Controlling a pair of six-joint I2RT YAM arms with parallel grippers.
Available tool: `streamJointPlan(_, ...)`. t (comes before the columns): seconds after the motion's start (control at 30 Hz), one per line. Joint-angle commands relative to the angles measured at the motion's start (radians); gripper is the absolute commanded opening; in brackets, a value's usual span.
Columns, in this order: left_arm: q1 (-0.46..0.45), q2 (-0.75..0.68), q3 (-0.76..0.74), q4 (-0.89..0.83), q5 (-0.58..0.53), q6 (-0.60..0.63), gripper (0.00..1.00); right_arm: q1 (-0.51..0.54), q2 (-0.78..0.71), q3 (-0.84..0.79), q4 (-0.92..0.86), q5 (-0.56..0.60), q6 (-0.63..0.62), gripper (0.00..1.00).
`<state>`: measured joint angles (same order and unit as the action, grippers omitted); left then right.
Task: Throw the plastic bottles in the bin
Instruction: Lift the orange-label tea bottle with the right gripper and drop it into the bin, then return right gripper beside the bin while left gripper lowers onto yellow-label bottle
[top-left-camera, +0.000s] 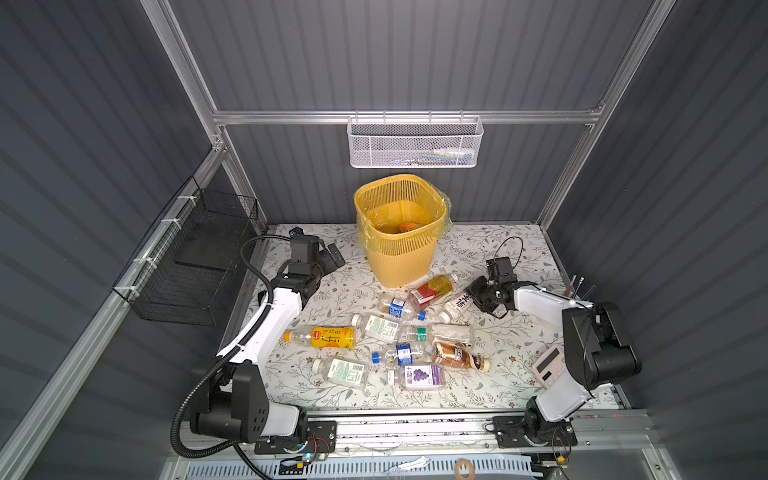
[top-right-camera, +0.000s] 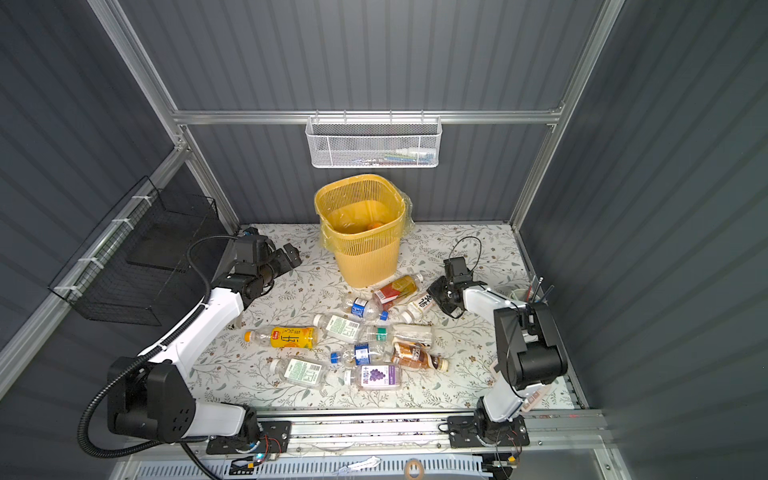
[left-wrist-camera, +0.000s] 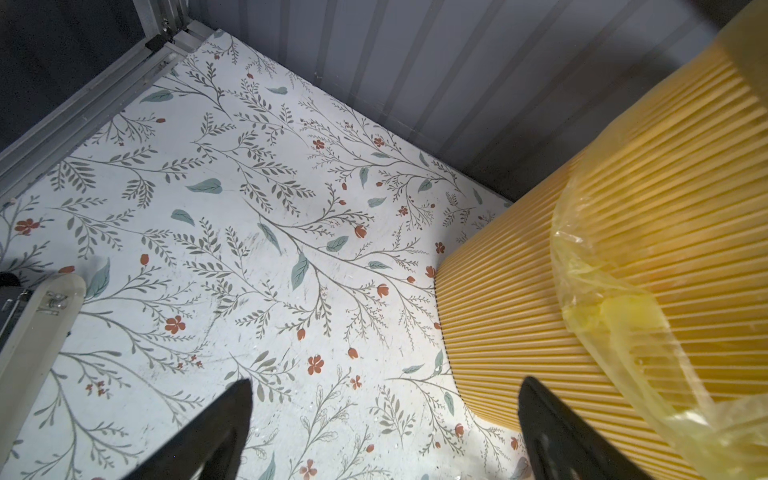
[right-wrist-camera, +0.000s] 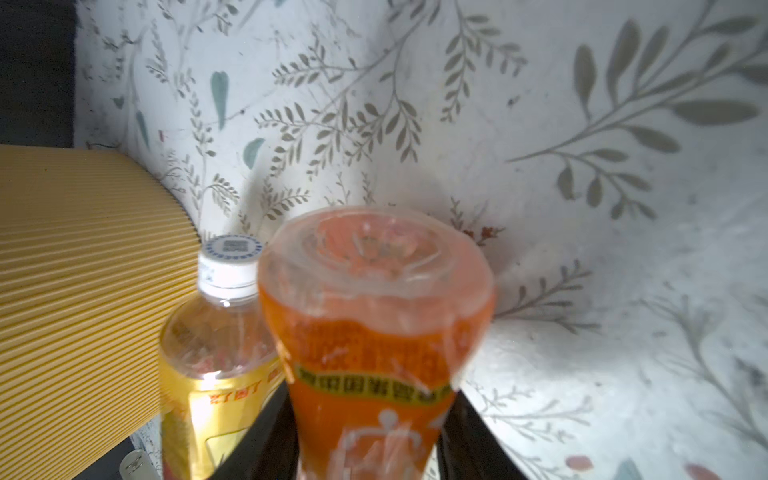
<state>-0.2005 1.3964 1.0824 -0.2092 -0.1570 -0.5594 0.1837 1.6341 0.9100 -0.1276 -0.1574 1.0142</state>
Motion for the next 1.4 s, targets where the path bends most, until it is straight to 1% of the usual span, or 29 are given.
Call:
streamJointPlan(0.0, 0.015, 0.012, -0.032, -0.014, 0.002, -0.023, 1.0, -0.036, -0.097, -0.001, 0.015, -0.007, -0.002, 0.47)
streamJointPlan(0.03, 0.025, 0.018, -0.043, -0.018, 0.007, -0.034, 1.0, -0.062, -0.134, 0.0, 0.013, -0.025, -0.005, 0.47)
streamJointPlan(0.13, 0.067, 0.038, -0.08, -0.018, 0.071, -0.06, 1.0, -0.153, -0.254, 0.032, -0.011, -0.058, -0.037, 0.46)
streamJointPlan(0.2, 0.077, 0.045, -0.105, -0.018, 0.092, -0.072, 1.0, -0.19, -0.316, 0.113, -0.069, -0.042, -0.092, 0.47)
streamJointPlan(0.27, 0.078, 0.051, -0.13, -0.014, 0.104, -0.081, 1.0, -0.206, -0.343, 0.235, -0.139, -0.035, -0.154, 0.48)
streamJointPlan(0.37, 0.078, 0.051, -0.161, 0.002, 0.121, -0.105, 1.0, -0.208, -0.324, 0.4, -0.163, -0.088, -0.186, 0.49)
streamJointPlan(0.47, 0.078, 0.047, -0.174, 0.013, 0.128, -0.118, 1.0, -0.197, -0.26, 0.545, -0.14, -0.159, -0.166, 0.49)
streamJointPlan(0.53, 0.078, 0.041, -0.18, 0.016, 0.128, -0.122, 1.0, -0.173, -0.206, 0.634, -0.122, -0.163, -0.157, 0.49)
streamJointPlan(0.6, 0.078, 0.034, -0.184, 0.017, 0.125, -0.124, 1.0, -0.124, -0.142, 0.729, -0.11, -0.162, -0.158, 0.49)
streamJointPlan(0.67, 0.078, 0.029, -0.189, 0.019, 0.122, -0.13, 1.0, -0.057, -0.046, 0.854, -0.119, -0.169, -0.179, 0.5)
streamJointPlan(0.7, 0.078, 0.027, -0.19, 0.021, 0.124, -0.134, 1.0, -0.025, 0.001, 0.931, -0.142, -0.216, -0.198, 0.51)
streamJointPlan(0.77, 0.078, 0.021, -0.192, 0.021, 0.125, -0.143, 1.0, 0.042, 0.138, 1.121, -0.231, -0.257, -0.252, 0.53)
streamJointPlan(0.83, 0.078, 0.012, -0.193, 0.013, 0.124, -0.152, 1.0, 0.078, 0.245, 1.286, -0.366, -0.265, -0.302, 0.59)
streamJointPlan(0.87, 0.078, 0.004, -0.193, 0.005, 0.122, -0.157, 1.0, 0.087, 0.284, 1.353, -0.411, -0.245, -0.318, 0.67)
streamJointPlan(0.9, 0.078, -0.004, -0.191, -0.002, 0.117, -0.164, 1.0, 0.089, 0.3, 1.387, -0.43, -0.225, -0.327, 0.79)
streamJointPlan(0.93, 0.078, -0.016, -0.193, -0.011, 0.113, -0.176, 1.0, 0.088, 0.303, 1.4, -0.43, -0.205, -0.334, 0.89)
streamJointPlan(0.97, 0.078, -0.031, -0.199, -0.016, 0.11, -0.196, 1.0, 0.088, 0.292, 1.394, -0.421, -0.19, -0.346, 0.95)
streamJointPlan(1.0, 0.078, -0.046, -0.204, -0.017, 0.106, -0.217, 1.0, 0.088, 0.277, 1.379, -0.411, -0.171, -0.358, 0.99)
streamJointPlan(1.13, 0.076, -0.126, -0.235, -0.05, 0.065, -0.313, 1.0, 0.082, 0.159, 1.245, -0.353, -0.07, -0.404, 0.99)
streamJointPlan(1.27, 0.071, -0.208, -0.24, -0.121, 0.018, -0.397, 1.0, 0.045, 0.006, 0.989, -0.218, -0.056, -0.371, 0.99)
streamJointPlan(1.37, 0.053, -0.249, -0.222, -0.208, -0.03, -0.443, 1.0, 0.022, -0.076, 0.816, -0.172, -0.051, -0.348, 0.99)
